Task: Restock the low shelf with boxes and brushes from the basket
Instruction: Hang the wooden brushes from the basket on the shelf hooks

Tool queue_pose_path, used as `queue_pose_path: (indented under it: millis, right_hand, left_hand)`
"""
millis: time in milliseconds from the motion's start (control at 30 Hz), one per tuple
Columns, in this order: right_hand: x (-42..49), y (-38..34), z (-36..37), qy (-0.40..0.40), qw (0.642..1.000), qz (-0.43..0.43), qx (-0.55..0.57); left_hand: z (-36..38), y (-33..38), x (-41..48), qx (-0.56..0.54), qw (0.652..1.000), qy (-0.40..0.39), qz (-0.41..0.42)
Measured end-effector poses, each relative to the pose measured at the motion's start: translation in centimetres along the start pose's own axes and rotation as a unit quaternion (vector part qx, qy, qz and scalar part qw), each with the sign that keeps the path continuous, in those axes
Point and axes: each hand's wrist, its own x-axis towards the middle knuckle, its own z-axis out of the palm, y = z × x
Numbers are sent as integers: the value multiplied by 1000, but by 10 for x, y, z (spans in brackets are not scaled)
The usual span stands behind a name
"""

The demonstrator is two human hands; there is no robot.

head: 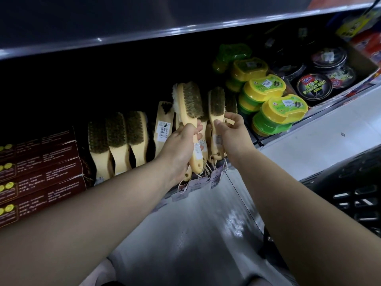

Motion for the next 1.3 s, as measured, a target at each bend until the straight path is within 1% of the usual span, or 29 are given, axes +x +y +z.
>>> queue_pose_path:
  millis: [200,300,367,433,500,533,567,633,700,767,800,833,867,900,933,1000,1033,1067,1133,1233,1300]
  right_hand:
    - [7,12,2,50,993,-48,-93]
    - [10,11,0,80,984,-72,-145]
    - [10,9,-1,90,976,-76,-182]
    - [8,4,-1,118,968,-96,-198]
    - [3,-7,-2,132,965,-145,-172]
    - [0,-13,-2,111,970,-163,-143]
    - [-3,-21,-2,73,977,-163,-116]
    - [-9,-34,-3,-19,989,-132,-61]
    - [-11,-41,-9,-87,992,-87,25]
    - [-11,-45,-19,-118,989,-54,76]
    - [-9,-45,-24,-112,988,-41,93]
    - [-7,-44,-28,-90,989,-27,114]
    - [-4,-43,-32,-52,990,-13,130]
    - [-1,-41,-35,-9,991,2,137]
    - [2,-38,-38,29,991,14,127]
    - [8,-30,-41,61,994,19,87]
    - [12,-26,-42,62,995,14,70]
    - [14,-22,-40,63,996,8,58]
    - [19,-16,-36,56,998,-4,27]
    - [22,-3,-28,54,997,-24,-40]
    - [23,6,-27,72,993,-54,-76]
  left_hand:
    - [-8,5,3,95,995,-32,-5]
    - [-7,6,9,165,984,-57,28]
    - [-5,6,14,190,979,-45,59]
    - [-4,6,17,189,978,-21,79]
    - [-2,7,21,190,977,5,97]
    - [0,9,24,198,974,14,112]
    - [3,10,27,212,968,21,132]
    - [8,14,32,233,958,26,166]
    - [14,16,37,257,947,23,191]
    - [19,17,40,290,934,3,210]
    - [22,16,40,309,926,-13,217]
    - [24,16,41,340,912,-24,227]
    - [26,15,41,389,888,-31,245]
    - [26,14,41,452,850,-38,269]
    - [26,12,41,522,800,-53,292]
    - [22,7,41,643,689,-98,319]
    - [19,4,42,684,645,-118,319]
    - [16,-1,42,713,614,-127,314]
    - [11,-9,41,745,577,-125,311]
    - [4,-14,43,760,552,-113,323]
    - [-1,-16,44,768,537,-107,332]
